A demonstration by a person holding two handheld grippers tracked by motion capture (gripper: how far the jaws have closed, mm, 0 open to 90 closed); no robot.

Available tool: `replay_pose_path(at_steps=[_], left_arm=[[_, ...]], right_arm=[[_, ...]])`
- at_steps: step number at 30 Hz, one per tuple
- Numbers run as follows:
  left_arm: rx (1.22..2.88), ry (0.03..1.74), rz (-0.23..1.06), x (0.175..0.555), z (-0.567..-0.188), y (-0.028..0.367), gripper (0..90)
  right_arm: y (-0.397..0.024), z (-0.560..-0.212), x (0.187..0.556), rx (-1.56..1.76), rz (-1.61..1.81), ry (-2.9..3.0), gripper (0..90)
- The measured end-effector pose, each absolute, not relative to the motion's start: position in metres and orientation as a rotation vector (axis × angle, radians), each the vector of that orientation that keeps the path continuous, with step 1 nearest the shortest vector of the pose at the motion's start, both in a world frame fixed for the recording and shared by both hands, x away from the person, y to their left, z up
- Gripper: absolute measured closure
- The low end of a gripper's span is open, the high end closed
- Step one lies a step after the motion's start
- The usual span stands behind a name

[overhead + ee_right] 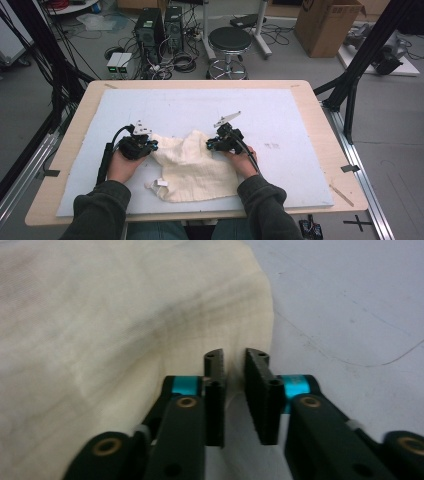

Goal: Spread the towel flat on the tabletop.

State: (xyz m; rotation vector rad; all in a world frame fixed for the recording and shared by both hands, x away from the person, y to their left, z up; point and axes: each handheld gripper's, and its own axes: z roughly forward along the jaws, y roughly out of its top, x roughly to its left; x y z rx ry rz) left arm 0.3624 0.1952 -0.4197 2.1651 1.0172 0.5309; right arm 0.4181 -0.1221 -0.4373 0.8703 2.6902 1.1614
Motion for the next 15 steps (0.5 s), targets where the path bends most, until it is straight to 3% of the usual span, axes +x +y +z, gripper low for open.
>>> replay_pose_path(at_steps=[15], left_arm=[[2.115, 0.911, 0.491, 0.362, -0.407, 0.156, 87.4]], right_arm=[[-0.198, -0.355, 0.389, 0.806, 1.038, 2.551, 85.5]])
